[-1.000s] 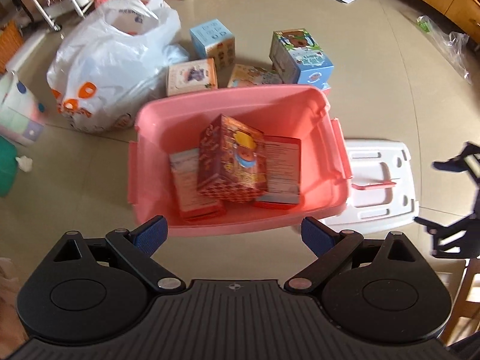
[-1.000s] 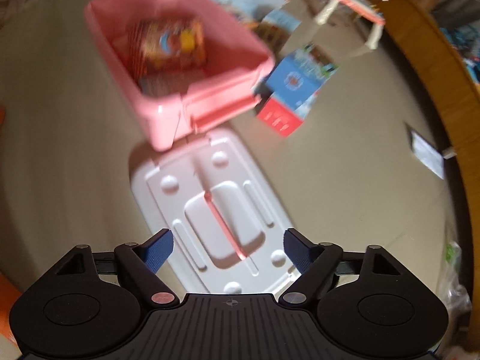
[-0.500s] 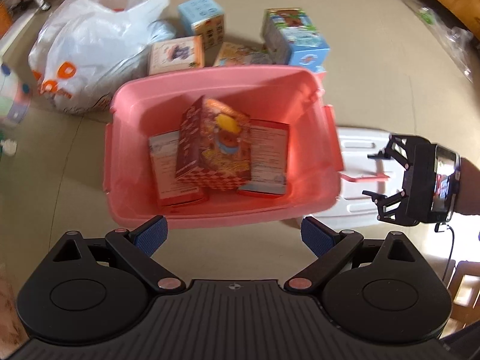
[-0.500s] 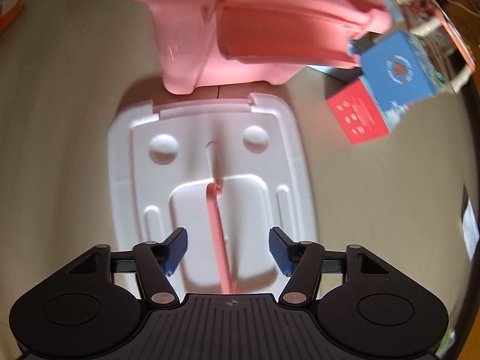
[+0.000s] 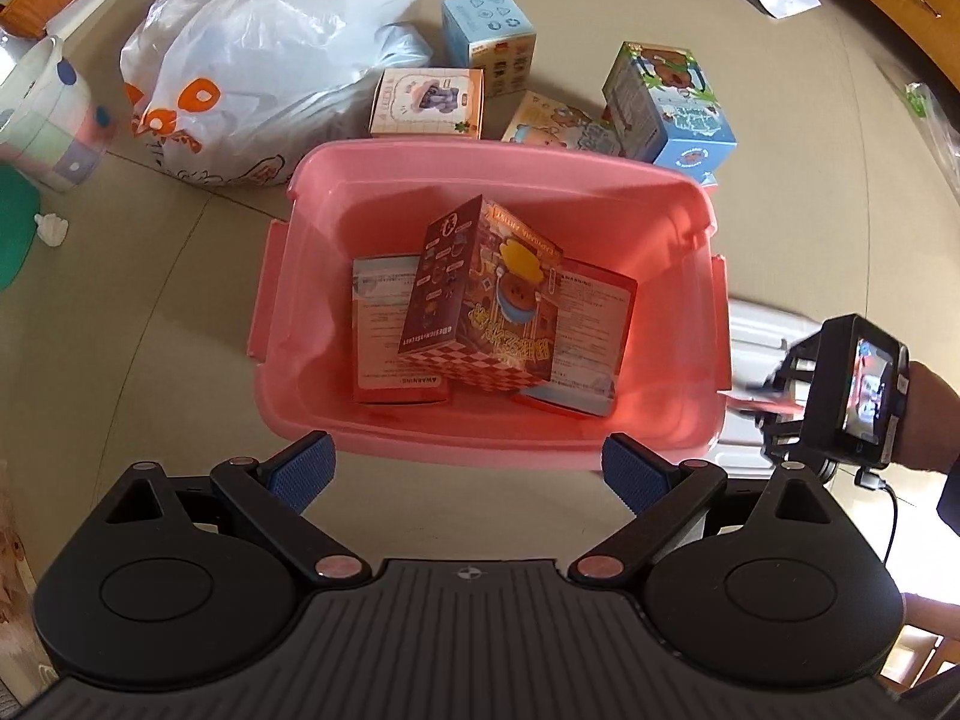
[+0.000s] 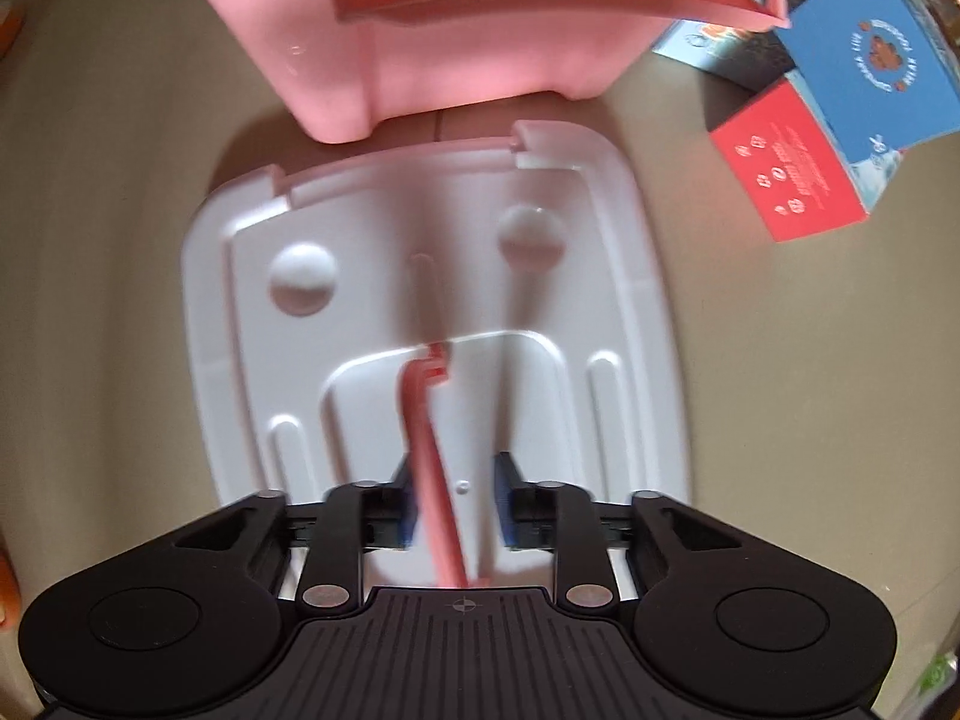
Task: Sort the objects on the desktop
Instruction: 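Reach the right gripper to the white lid and grasp its pink handle, then lift the white lid with the right gripper and swing it over the bin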
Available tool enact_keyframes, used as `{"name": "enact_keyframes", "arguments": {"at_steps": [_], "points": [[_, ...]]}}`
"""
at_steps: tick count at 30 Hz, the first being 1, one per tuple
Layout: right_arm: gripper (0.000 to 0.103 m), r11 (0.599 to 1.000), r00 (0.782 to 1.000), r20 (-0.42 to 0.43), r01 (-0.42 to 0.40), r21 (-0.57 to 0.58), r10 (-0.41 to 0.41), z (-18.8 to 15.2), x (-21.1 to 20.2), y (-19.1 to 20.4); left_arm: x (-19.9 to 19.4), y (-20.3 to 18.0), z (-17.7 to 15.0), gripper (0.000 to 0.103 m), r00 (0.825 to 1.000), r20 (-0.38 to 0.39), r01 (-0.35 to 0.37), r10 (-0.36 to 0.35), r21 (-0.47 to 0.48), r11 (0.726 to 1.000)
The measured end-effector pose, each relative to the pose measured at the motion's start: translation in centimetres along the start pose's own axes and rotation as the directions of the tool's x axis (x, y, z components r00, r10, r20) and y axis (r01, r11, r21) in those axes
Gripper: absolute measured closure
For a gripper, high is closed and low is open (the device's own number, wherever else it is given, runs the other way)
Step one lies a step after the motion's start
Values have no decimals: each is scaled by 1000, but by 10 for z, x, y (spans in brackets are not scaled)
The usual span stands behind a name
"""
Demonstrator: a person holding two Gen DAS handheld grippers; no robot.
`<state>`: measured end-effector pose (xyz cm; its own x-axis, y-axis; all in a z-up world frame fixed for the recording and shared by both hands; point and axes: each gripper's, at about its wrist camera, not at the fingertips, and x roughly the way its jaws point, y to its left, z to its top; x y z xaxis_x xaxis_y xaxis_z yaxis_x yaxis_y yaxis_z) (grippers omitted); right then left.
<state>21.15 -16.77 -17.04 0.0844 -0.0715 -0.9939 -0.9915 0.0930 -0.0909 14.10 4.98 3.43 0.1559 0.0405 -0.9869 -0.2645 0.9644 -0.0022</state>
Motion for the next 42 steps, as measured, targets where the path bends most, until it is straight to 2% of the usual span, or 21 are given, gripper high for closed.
{"name": "enact_keyframes", "arguments": {"at_steps": [2,6,14,18,23,26,33,37,42], "points": [[96,1000,1000,-14,25,-12,-25,-1,0,2,-1,-3,2,5,1000,5,-4,4,8,1000],[98,1000,1000,-26,-17,7,17,-13,-5,3,-3,-11,3,5,1000,7,7,-7,18,1000],[98,996,999,-28,-12,90,15,-63,-41,4,-13,-32,6,5,999,34,37,-39,47,998],[98,993,999,-33,13,113,-9,-87,-67,8,-19,-43,5,5,997,65,31,-38,101,994],[98,987,998,-19,55,154,-53,-109,-103,12,-17,-40,5,5,999,39,31,-32,34,999],[98,982,996,7,88,169,-90,-113,-128,18,-22,-40,4,5,998,48,47,-48,29,998],[98,979,988,55,135,154,-145,-99,-179,35,-41,-25,-5,5,992,78,97,-100,36,995],[98,979,984,61,158,127,-167,-78,-205,37,-47,-3,-7,5,991,106,74,-78,38,997],[98,978,975,98,196,67,-202,-39,-229,33,-47,33,-8,5,992,115,61,-57,-27,998]]}}
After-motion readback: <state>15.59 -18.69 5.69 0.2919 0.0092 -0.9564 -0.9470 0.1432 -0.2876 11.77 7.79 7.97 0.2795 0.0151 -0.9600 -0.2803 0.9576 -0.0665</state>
